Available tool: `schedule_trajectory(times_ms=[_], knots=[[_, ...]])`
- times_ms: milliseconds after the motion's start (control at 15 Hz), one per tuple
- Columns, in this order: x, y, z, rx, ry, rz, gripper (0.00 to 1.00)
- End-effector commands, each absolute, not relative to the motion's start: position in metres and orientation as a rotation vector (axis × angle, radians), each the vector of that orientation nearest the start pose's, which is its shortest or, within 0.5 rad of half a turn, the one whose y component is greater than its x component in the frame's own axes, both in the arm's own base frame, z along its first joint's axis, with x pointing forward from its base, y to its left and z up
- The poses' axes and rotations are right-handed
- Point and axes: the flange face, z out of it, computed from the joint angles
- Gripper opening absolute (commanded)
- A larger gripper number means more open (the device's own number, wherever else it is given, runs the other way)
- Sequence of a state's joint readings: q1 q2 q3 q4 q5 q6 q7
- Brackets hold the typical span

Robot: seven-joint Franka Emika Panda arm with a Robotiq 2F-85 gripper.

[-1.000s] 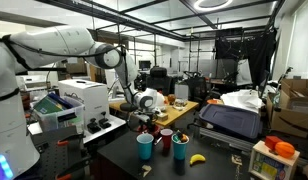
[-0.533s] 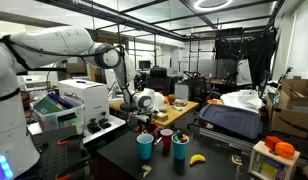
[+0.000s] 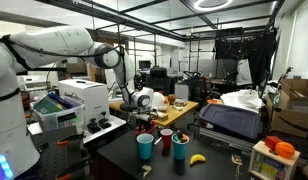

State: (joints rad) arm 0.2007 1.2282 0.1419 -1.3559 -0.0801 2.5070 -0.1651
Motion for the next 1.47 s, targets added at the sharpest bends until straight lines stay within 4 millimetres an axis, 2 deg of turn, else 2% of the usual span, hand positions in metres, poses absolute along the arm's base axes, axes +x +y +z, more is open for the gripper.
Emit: schedule_trajectory(times_ms=[0,133,200,533,1000,1400], knots=[[0.641,0.220,-0.018,-2.913,-0.846,0.124,0.20],[0.639,0.221,-0.017,-2.897,-0.871,0.138,0.05],[0.639,0.222,-0.016,-2.888,-0.878,0.149,0.01],[0.638,0.219,-0.013,-2.881,-0.870,0.190,0.00],[0.644,0.205,0.008,-2.975,-0.821,0.149,0.00],[0.637,0.194,0.030,-2.970,-0.816,0.200,0.00]])
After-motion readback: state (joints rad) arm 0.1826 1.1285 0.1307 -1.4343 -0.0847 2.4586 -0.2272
